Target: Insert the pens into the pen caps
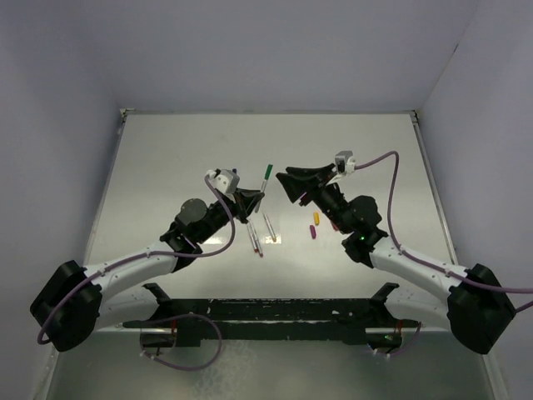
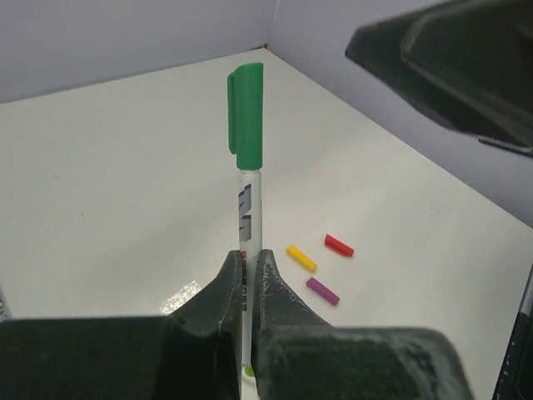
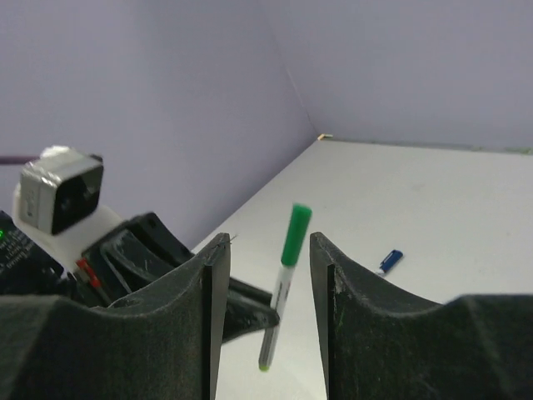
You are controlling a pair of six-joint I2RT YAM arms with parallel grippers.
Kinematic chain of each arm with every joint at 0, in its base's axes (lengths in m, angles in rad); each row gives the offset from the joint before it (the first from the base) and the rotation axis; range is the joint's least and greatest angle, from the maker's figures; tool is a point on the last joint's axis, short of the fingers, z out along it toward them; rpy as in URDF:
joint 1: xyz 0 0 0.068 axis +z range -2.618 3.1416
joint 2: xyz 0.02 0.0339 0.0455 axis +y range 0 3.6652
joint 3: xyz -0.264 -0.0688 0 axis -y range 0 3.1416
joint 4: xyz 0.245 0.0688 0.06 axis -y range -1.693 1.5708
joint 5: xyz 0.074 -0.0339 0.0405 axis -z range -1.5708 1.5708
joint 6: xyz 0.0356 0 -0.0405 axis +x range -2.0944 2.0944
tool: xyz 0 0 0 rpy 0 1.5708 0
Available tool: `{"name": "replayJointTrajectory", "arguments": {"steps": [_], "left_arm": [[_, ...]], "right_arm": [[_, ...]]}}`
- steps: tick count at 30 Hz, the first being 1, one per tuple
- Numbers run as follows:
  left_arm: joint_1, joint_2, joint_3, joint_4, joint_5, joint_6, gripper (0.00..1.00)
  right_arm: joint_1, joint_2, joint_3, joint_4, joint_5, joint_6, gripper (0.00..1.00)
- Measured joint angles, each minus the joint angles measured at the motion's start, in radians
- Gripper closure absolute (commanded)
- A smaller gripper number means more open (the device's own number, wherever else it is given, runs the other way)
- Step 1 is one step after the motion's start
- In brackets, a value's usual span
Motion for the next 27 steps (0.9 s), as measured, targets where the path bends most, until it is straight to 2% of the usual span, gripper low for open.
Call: {"name": "replayJointTrajectory", "arguments": {"steps": [7, 17, 21, 27], "left_arm": [[0.0, 0.013, -0.029, 0.011, 0.089, 0.0, 1.0], [0.0, -0.002, -0.036, 0.03, 0.143, 0.0, 1.0], [0.0, -0.002, -0.037, 0.039, 0.152, 0.0, 1.0], [0.0, -0.001, -0.037, 0.055, 0.154, -0.001, 1.0]], "right_arm": [[0.0, 0.039, 0.049, -0.005, 0.01, -0.006, 0.55], [0.0, 0.09, 0.049, -0.005, 0.01, 0.001, 0.55], [0.0, 0.09, 0.049, -0.005, 0.01, 0.002, 0.58], [0.0, 0.103, 0.049, 0.002, 0.006, 0.012, 0.69]]}}
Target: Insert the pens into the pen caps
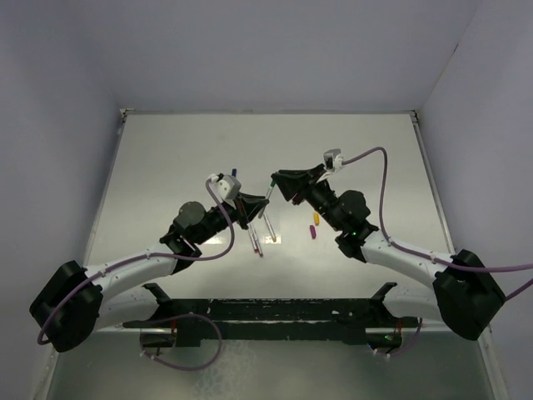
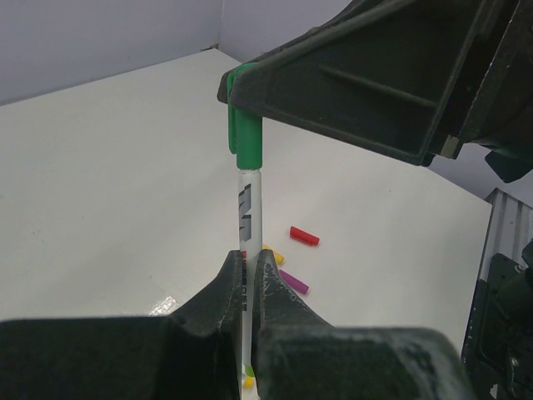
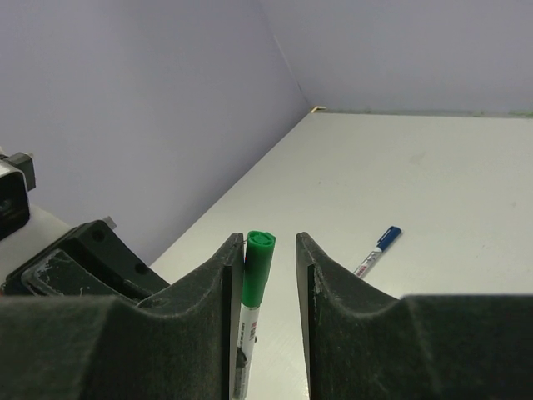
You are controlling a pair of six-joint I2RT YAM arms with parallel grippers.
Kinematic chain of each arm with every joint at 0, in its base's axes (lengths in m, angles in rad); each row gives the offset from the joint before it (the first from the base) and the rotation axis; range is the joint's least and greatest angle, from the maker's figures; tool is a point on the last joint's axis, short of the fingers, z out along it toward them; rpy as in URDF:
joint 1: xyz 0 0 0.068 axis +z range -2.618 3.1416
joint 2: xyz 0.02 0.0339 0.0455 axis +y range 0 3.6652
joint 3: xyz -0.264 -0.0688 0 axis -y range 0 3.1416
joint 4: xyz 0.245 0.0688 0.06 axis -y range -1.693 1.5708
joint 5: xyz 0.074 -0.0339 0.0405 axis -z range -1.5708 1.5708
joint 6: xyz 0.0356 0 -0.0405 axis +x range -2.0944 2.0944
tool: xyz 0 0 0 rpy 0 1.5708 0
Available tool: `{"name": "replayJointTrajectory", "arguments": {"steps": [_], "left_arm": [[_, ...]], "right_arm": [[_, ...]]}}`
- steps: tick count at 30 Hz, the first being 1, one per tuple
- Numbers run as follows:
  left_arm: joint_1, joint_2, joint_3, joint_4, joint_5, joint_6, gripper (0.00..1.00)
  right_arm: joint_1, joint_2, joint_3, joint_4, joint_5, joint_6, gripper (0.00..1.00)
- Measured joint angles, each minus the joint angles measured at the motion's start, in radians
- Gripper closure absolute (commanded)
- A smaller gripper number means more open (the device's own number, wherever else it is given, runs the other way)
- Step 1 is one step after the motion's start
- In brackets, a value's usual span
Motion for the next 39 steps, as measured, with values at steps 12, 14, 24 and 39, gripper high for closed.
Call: {"name": "replayJointTrajectory", "arguments": {"steps": [12, 14, 24, 39], "left_arm": [[0.001, 0.043, 0.0, 0.025, -0.001, -0.003, 1.0], [0.001, 0.047, 0.0, 0.032, -0.005, -0.003, 1.0], [0.009, 0.054, 0.028, 0.006, -0.033, 0.001, 1.0], [0.014, 0.087, 0.031, 0.01, -0.052, -0.005, 1.0]], "right_arm": [[0.0, 0.033, 0.0, 0.008, -0.034, 0.031, 1.0], [0.0, 0.033, 0.002, 0.007, -0.036, 0.03, 1.0], [-0.003, 0.085, 0.028, 0.03, -0.032, 0.043, 1.0], [-0.012, 0.117, 0.066, 0.003, -0.032, 0.024, 0.62]]}}
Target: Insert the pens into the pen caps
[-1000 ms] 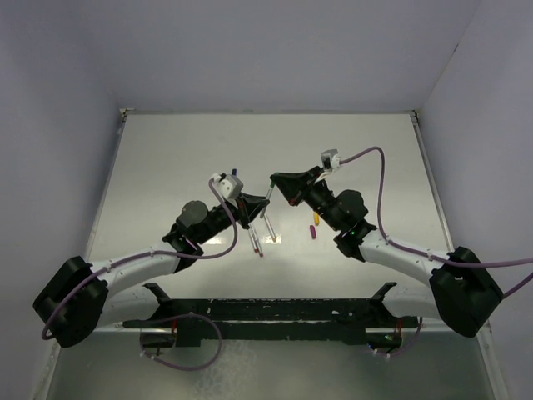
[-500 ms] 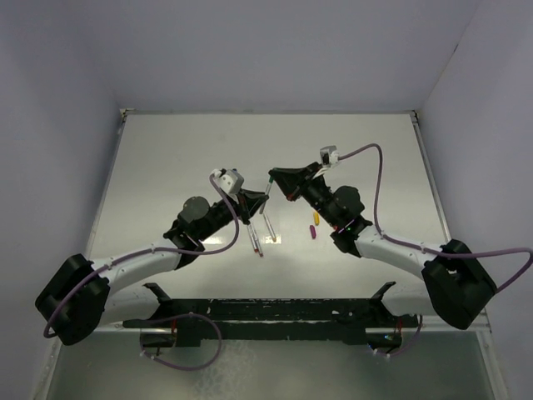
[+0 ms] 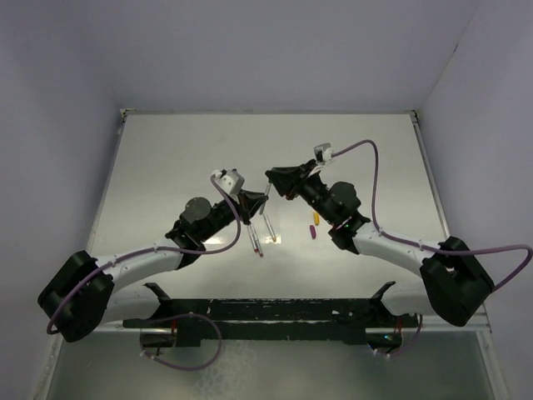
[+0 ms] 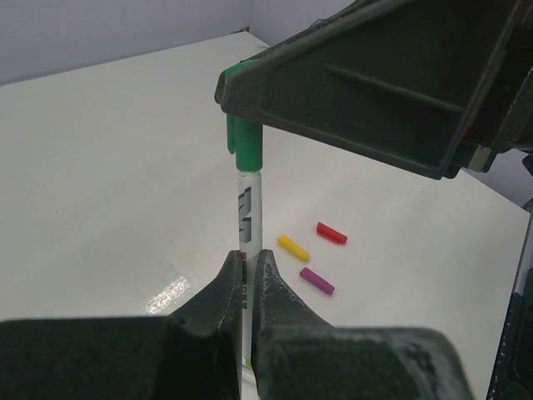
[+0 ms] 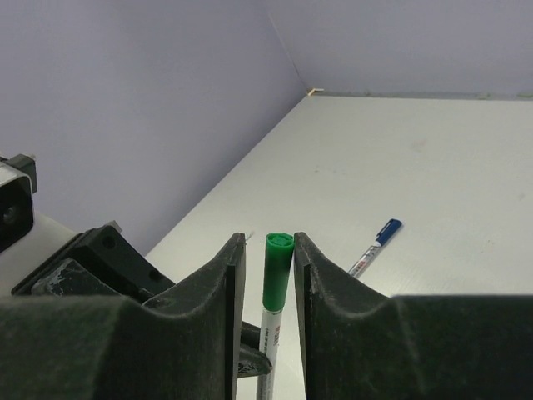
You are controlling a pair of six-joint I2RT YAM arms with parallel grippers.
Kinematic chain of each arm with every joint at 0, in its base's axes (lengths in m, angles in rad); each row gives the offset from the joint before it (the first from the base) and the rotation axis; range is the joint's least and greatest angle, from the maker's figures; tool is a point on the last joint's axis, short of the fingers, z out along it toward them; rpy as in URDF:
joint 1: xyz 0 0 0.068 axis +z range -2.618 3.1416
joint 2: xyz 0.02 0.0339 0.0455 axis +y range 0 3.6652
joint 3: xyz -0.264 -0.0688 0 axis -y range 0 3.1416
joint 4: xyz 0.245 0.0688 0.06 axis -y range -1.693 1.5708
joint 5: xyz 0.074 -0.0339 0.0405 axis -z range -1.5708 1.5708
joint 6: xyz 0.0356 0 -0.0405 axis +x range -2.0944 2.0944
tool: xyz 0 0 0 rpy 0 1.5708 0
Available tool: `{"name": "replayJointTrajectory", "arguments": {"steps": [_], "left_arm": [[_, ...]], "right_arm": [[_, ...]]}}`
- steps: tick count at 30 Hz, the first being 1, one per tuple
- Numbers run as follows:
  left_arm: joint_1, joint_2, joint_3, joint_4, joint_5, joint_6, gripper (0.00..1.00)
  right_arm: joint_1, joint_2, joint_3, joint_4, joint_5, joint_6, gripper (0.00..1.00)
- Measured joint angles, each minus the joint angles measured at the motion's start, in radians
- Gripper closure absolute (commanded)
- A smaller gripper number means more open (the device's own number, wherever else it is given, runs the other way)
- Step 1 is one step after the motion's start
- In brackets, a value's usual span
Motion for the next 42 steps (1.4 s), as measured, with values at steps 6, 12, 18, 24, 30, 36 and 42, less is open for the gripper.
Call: {"name": "replayJointTrajectory", "arguments": {"steps": [6, 12, 18, 24, 30, 36, 42], "left_arm": [[0.0, 0.002, -0.034, -0.007, -0.02, -0.007, 1.0], [0.026, 0.076, -0.037, -0.023, -0.052, -0.035, 1.0], [0.068, 0.184, 0.001, -0.083, -0.077, -0.06, 1.0], [0.106, 0.299, 0.153, -0.175, -0.111, -0.068, 1.0], [0.185, 0.445, 0.314, -0.283, -0.124, -0.098, 1.0], [0.234, 0.584, 0.483, -0.462, -0.195, -0.113, 1.0], [0.234, 0.659, 0.589, -0.629, -0.276, -0.113, 1.0]], "right_arm": [[0.011, -0.034, 0.008, -0.063, 0.005, -0.042, 0.38], [0.012, -0.126, 0.008, -0.095, 0.045, -0.079, 0.36], [0.012, -0.217, -0.029, -0.136, 0.116, -0.098, 0.36], [0.012, -0.296, -0.127, -0.214, 0.244, -0.102, 0.36], [0.012, -0.357, -0.188, -0.325, 0.349, -0.071, 0.36], [0.012, -0.381, -0.211, -0.393, 0.402, -0.046, 0.36], [0.012, -0.377, -0.214, -0.414, 0.415, -0.033, 0.36]]}}
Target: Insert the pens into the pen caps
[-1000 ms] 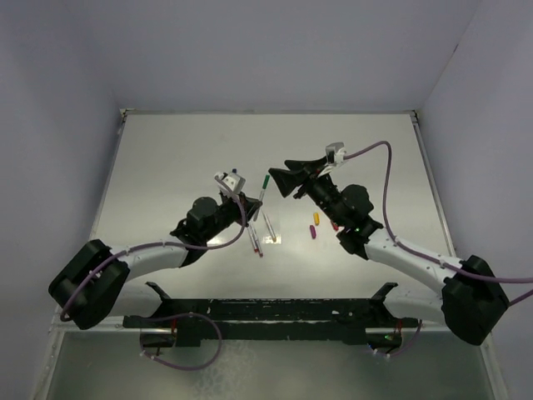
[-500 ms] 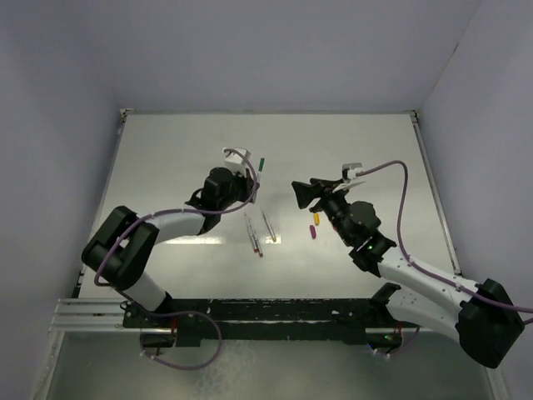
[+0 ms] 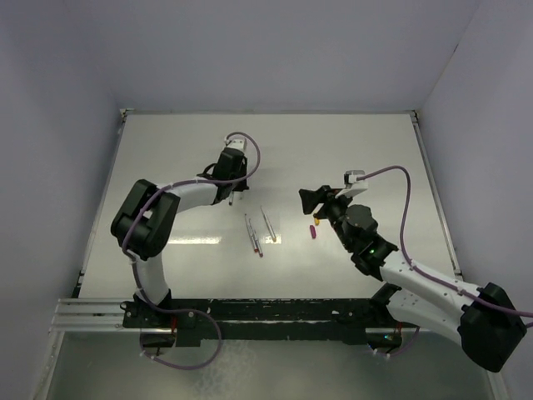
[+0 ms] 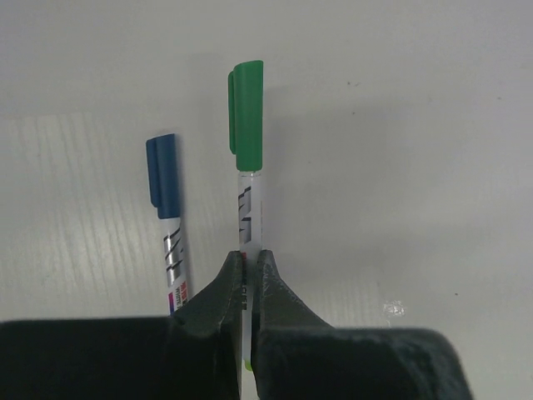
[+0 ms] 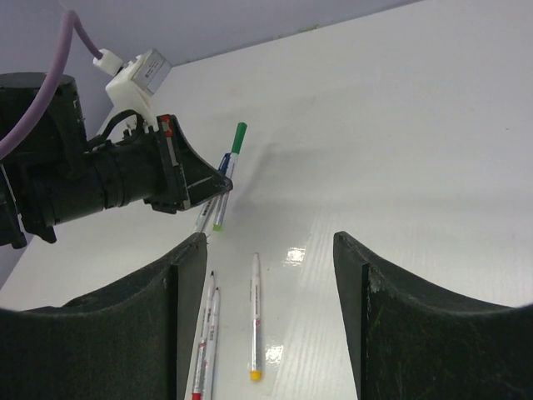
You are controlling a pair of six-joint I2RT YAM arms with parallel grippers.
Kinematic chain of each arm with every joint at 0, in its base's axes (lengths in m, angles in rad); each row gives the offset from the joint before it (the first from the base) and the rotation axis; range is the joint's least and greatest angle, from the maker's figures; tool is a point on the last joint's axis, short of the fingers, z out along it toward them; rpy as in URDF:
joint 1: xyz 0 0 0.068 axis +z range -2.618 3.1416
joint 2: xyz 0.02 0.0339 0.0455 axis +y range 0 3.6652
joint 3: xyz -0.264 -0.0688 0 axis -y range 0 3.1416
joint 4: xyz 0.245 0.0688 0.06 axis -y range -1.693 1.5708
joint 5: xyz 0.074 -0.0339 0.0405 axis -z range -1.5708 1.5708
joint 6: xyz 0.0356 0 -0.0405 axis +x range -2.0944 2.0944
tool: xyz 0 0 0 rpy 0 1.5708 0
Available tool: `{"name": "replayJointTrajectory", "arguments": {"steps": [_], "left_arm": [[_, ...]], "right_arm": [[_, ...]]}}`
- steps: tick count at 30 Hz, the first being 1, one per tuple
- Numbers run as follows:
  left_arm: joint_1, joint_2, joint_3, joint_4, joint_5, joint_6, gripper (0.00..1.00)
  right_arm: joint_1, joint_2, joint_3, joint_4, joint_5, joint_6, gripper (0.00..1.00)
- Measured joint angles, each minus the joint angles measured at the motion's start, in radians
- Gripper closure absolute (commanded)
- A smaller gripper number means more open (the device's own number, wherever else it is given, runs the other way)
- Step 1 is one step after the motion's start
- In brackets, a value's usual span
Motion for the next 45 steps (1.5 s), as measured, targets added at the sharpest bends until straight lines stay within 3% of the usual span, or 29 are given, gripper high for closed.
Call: {"name": "replayJointTrajectory", "arguments": {"steps": [11, 27, 39, 45], "left_arm": [[0.0, 0.034, 0.032, -0.136, -0.103, -0.026, 0.87], [0.0, 0.029, 0.039, -0.159, -0.075, -0.055, 0.75], [-0.003, -0.219, -0.021, -0.15, -0.021, -0.053, 0.72], [-0.045, -0.337, -0.146, -0.17, -0.013, -0.052, 0.7]], "right_arm": [[0.0, 0.04, -0.007, 0.0, -0.002, 0.016, 0.36], [0.0, 0.064, -0.007, 0.008, -0.024, 0.017, 0.36], [0.0, 0.07, -0.007, 0.016, -0.047, 0.016, 0.36], [0.0, 0.068, -0.007, 0.009, -0.035, 0.018, 0.37]]}}
